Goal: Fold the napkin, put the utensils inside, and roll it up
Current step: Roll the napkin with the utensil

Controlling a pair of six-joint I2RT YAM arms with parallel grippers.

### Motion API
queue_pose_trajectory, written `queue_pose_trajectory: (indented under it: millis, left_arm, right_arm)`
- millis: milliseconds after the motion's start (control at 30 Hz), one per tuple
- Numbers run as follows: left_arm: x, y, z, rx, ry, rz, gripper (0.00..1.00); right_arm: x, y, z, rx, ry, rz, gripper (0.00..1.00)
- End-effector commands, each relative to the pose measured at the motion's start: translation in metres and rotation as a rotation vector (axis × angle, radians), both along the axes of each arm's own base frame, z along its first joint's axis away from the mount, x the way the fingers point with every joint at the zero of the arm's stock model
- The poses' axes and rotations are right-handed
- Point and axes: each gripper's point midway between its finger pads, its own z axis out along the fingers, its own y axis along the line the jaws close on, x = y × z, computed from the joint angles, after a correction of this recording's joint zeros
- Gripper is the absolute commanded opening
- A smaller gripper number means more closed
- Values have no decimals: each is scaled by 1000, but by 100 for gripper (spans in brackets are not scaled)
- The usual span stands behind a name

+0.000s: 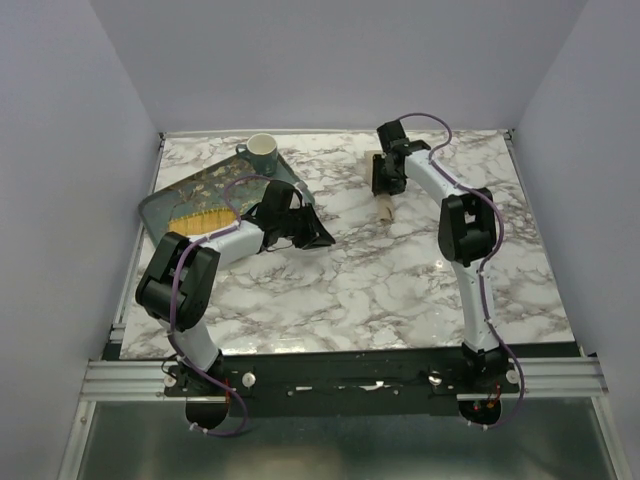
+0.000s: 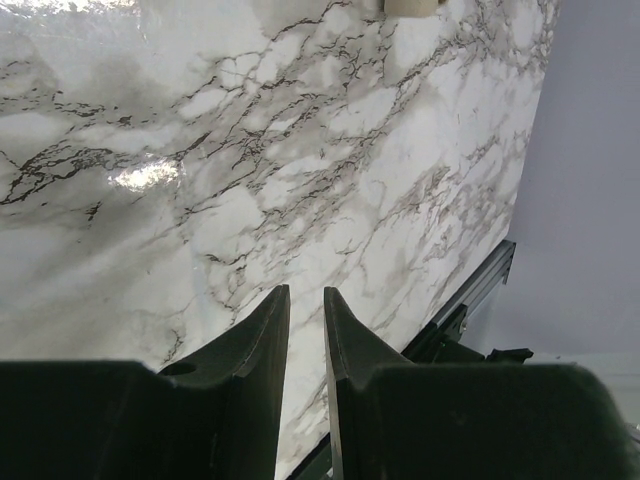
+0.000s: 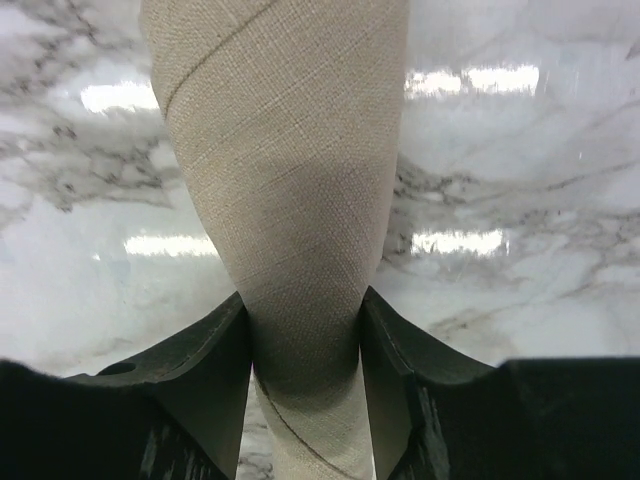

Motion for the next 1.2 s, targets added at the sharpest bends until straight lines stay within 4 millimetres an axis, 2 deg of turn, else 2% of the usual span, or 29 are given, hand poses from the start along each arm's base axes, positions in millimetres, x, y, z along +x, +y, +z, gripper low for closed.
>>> queue_pose_trajectory:
  millis: [0, 133, 200, 400, 633, 733, 767, 800, 867, 933, 967, 1000, 1033, 1100, 1133, 1167]
  left_arm:
    - [3, -4, 9, -25, -14, -16, 29]
    - [4, -3, 11, -25, -16, -13, 28]
    - [4, -3, 12, -23, -18, -15, 29]
    - [3, -2, 16, -21, -26, -13, 28]
    - [0, 1, 21, -23, -40, -7, 28]
    - [-4, 2, 24, -25, -46, -5, 28]
    - [-5, 3, 28, -28, -55, -5, 29]
    - [-6, 4, 28, -26, -60, -6, 29]
    - [-8, 5, 36, -34, -82, -8, 29]
    - [-13, 8, 39, -22, -92, -21, 29]
    - [-15, 10, 49, -25, -119, -24, 29]
    - [-16, 11, 55, -21, -139, -27, 30]
    - [-16, 13, 62, -20, -163, -30, 32]
    - [-19, 18, 87, -10, -237, -45, 35]
    - [-21, 19, 96, -9, -263, -51, 40]
    - [-26, 23, 112, -3, -312, -62, 42]
  right_arm:
    - [14, -4, -2, -21, 13, 1, 53]
    - [24, -1, -2, -10, 4, 6, 56]
    - [28, 1, 1, -1, -4, 15, 61]
    - [26, 4, 8, 6, -10, 60, 72]
    - [8, 10, 49, 1, -57, 123, 79]
    - [-7, 9, 73, -7, -84, 131, 80]
    - [-16, 6, 71, -13, -69, 132, 80]
    - [-21, 5, 97, 4, -111, 132, 80]
    - [-32, 3, 116, 14, -135, 133, 80]
    - [-56, 1, 140, 44, -158, 145, 81]
    - [-62, 1, 148, 61, -174, 149, 81]
    - [-83, 0, 132, 82, -121, 163, 81]
    - [-98, -2, 162, 116, -188, 172, 81]
    - [-121, 0, 172, 176, -216, 195, 81]
    - [-147, -5, 176, 199, -223, 198, 81]
    - [-158, -6, 185, 222, -251, 205, 82]
